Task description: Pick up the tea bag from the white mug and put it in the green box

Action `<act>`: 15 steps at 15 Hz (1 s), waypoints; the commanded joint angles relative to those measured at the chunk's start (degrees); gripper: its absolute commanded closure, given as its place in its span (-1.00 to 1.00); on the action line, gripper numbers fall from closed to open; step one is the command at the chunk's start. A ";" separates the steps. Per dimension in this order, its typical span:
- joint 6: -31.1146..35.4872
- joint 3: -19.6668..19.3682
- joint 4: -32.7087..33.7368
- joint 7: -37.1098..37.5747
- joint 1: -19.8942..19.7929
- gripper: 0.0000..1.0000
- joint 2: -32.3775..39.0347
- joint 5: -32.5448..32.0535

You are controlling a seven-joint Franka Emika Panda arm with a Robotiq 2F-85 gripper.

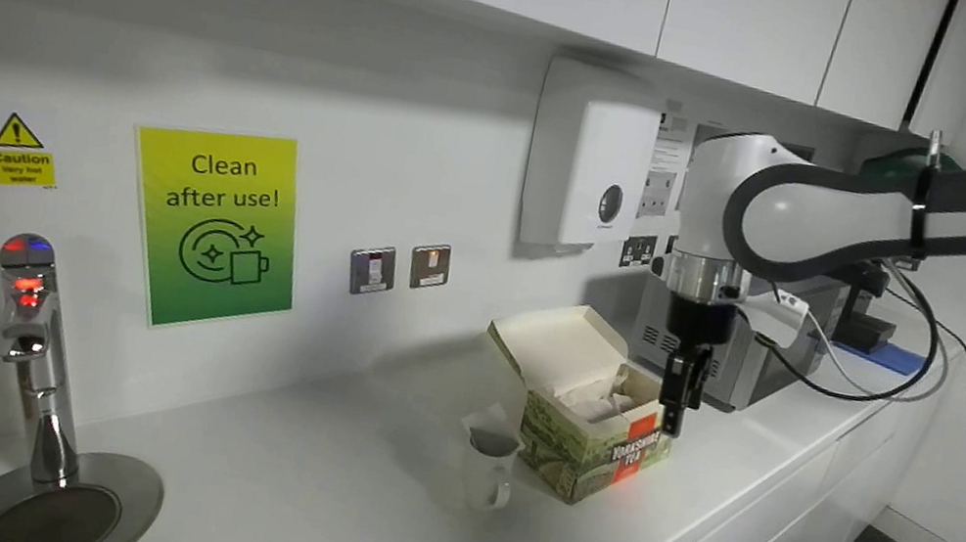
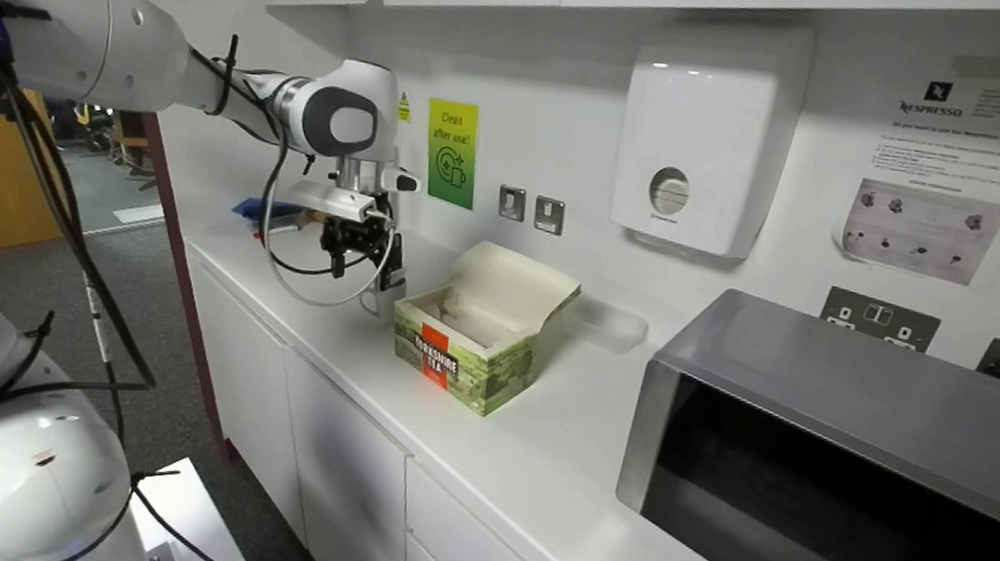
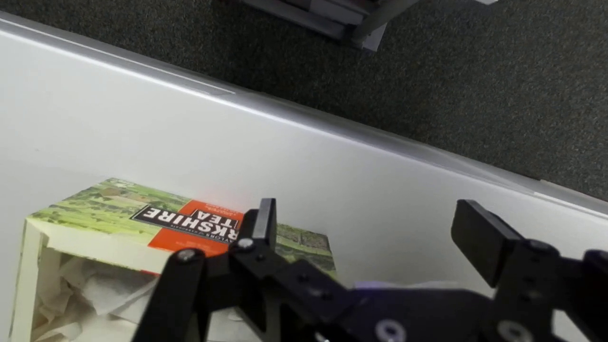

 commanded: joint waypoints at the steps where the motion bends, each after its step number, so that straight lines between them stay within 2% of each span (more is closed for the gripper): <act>1: 2.56 -0.64 6.31 -1.86 -0.06 -1.00 6.17 2.33; 8: 0.28 0.77 19.54 -7.96 0.72 -1.00 18.22 12.73; 15: -3.00 2.32 27.05 -9.18 -0.26 -1.00 26.54 14.59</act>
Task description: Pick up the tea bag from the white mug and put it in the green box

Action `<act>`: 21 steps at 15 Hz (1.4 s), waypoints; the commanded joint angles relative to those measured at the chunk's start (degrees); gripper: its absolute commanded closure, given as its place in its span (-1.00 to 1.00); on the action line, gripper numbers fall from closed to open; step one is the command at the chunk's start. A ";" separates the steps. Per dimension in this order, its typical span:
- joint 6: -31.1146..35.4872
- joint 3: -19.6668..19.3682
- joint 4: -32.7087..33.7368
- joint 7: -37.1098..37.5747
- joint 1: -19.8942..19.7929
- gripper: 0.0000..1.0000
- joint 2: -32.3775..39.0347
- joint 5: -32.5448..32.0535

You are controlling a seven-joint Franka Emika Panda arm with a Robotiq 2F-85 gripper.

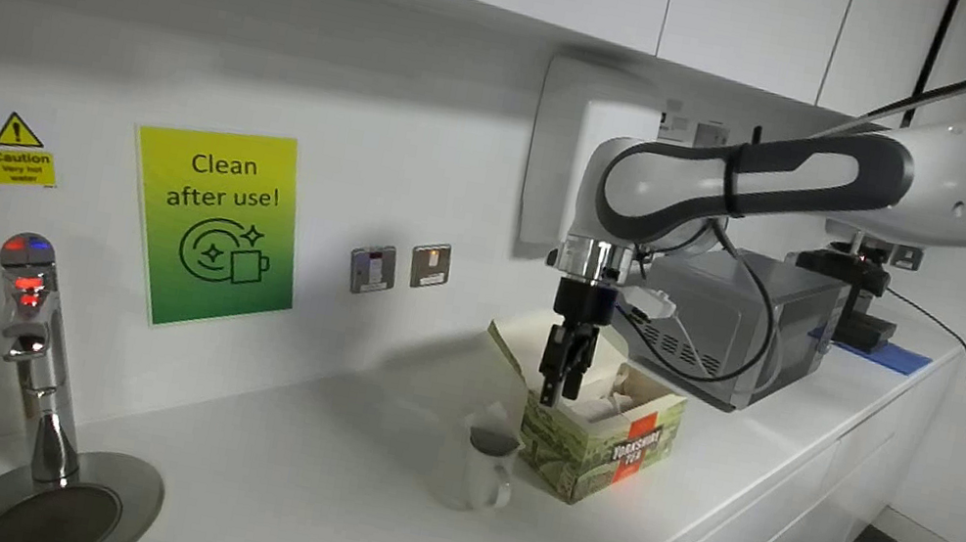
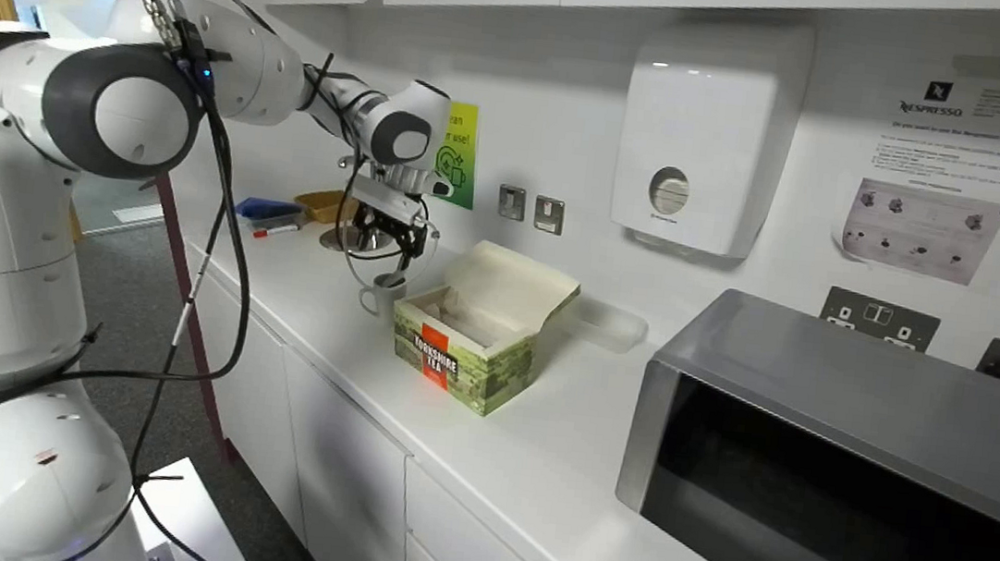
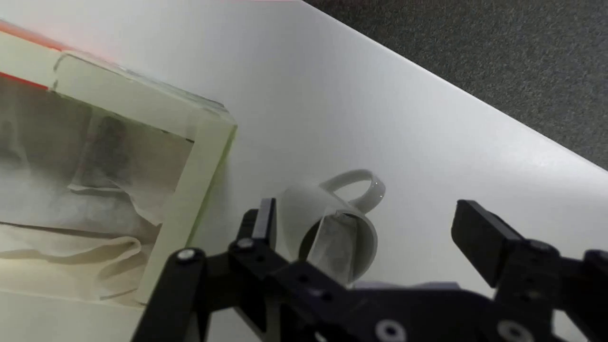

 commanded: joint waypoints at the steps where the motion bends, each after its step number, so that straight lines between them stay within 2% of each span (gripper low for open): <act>1: -4.09 0.78 5.40 -1.58 -0.97 -1.00 3.81 1.37; 21: -9.54 2.08 17.36 -1.66 -1.70 -1.00 15.36 0.18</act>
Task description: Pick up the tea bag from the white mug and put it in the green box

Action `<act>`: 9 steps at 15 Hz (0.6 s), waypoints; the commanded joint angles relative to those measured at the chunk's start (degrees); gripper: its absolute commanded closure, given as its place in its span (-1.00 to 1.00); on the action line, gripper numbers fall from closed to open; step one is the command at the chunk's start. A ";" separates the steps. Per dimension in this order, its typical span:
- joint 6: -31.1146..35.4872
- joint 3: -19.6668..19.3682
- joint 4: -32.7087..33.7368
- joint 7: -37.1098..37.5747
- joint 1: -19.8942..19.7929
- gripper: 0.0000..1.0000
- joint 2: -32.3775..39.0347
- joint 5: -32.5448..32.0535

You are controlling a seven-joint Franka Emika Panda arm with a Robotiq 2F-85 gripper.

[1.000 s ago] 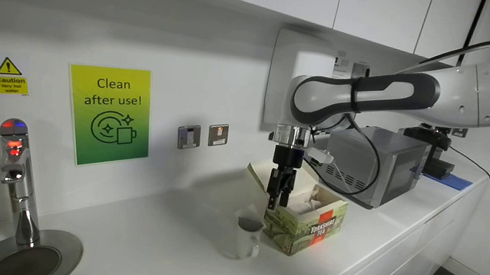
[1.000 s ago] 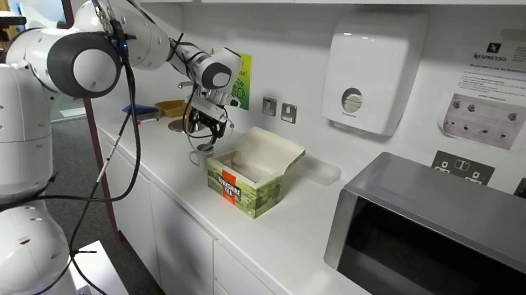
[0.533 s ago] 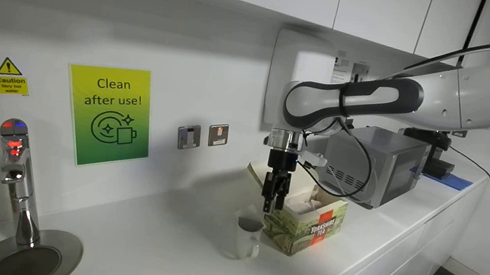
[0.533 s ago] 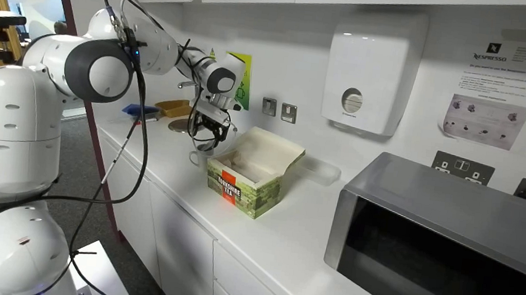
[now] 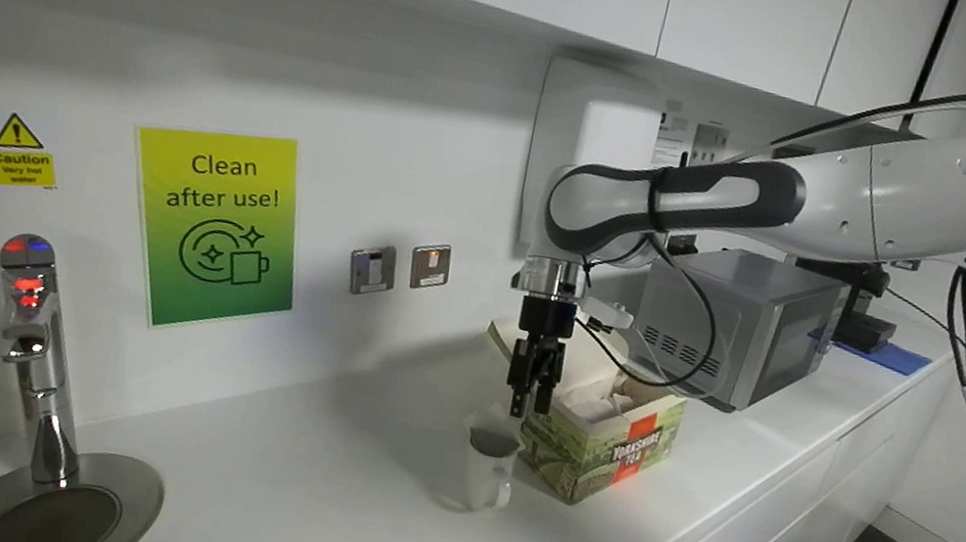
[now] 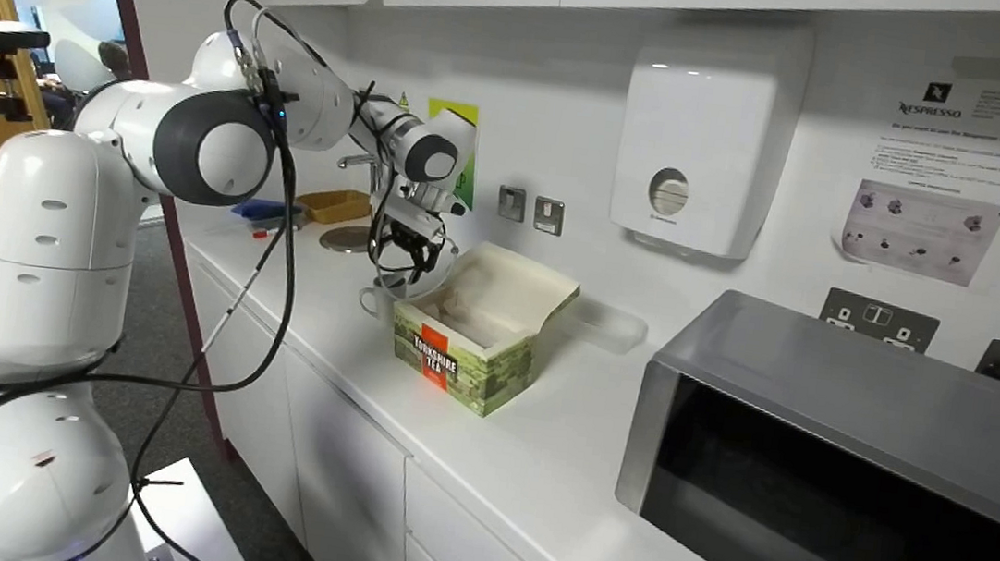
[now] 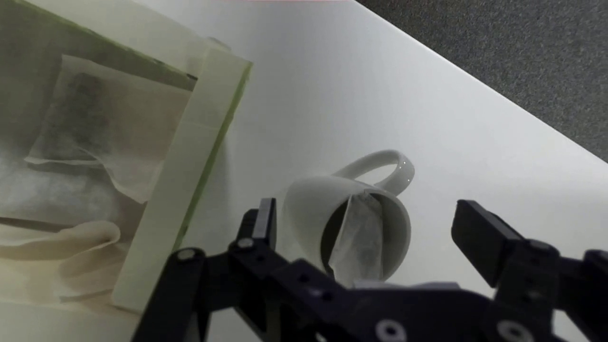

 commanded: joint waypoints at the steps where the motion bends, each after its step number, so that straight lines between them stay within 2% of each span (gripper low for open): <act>1: -3.47 1.43 5.41 -1.52 -0.61 -1.00 2.85 -0.13; 8: -5.20 3.26 9.38 -1.32 0.14 -1.00 5.70 -0.46; 9: -5.28 3.41 9.65 -1.32 0.18 -0.64 5.98 -0.46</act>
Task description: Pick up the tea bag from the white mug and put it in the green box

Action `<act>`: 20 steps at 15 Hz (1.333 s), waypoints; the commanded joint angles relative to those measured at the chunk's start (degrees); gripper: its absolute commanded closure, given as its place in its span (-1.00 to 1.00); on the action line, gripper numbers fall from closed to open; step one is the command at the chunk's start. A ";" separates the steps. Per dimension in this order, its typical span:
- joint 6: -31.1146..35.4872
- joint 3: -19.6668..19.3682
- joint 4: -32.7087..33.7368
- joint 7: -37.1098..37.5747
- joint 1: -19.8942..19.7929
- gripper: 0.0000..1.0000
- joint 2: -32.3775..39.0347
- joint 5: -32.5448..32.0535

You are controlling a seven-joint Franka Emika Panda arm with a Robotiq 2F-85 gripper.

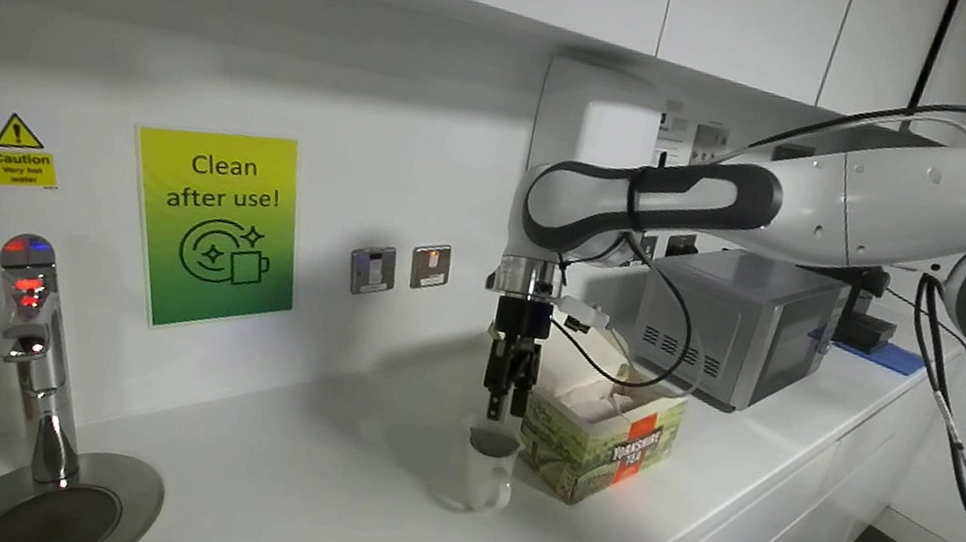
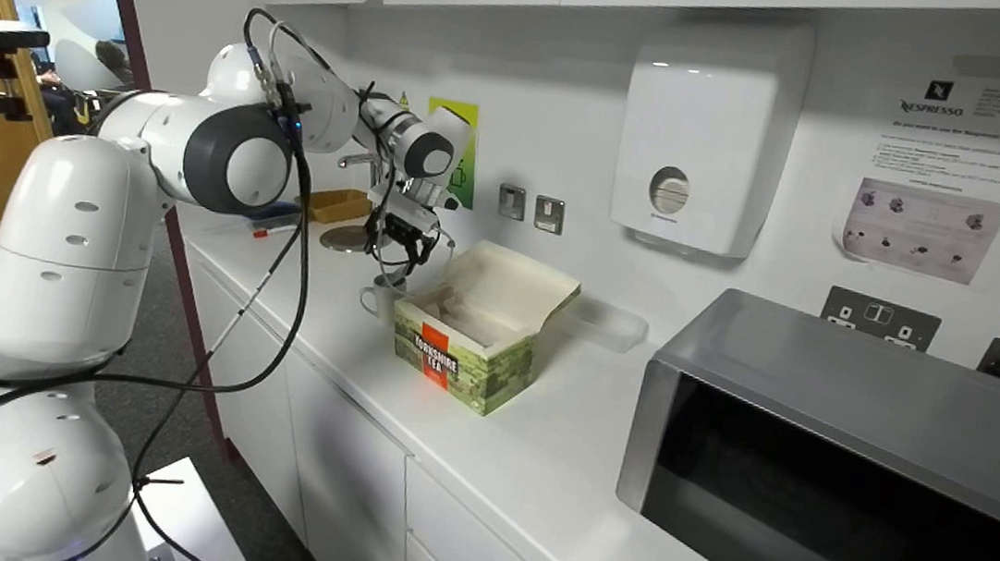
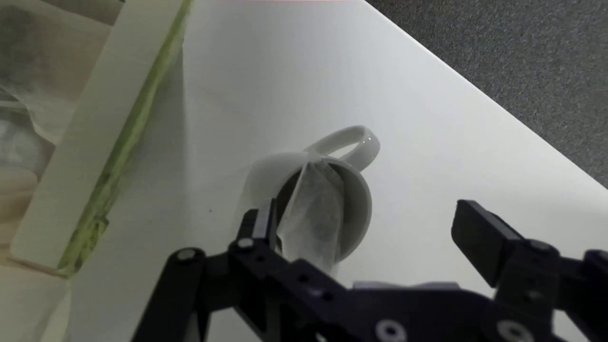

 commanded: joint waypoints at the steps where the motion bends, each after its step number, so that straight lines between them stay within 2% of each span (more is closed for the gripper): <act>1: -3.21 0.74 3.76 -1.16 -0.16 -0.45 1.75 -0.37; 4: -3.23 0.95 4.35 -1.22 -0.20 -0.18 2.19 -0.39; 5: -3.21 0.99 4.47 -1.18 -0.25 -0.38 2.31 -0.35; 6: -3.23 0.96 4.60 -1.21 -0.32 -0.73 2.38 -0.36; 9: -3.33 0.81 5.00 -1.10 -0.49 -0.98 2.44 -0.40; 20: -3.37 0.29 7.05 -0.83 -0.97 -1.00 3.94 -0.45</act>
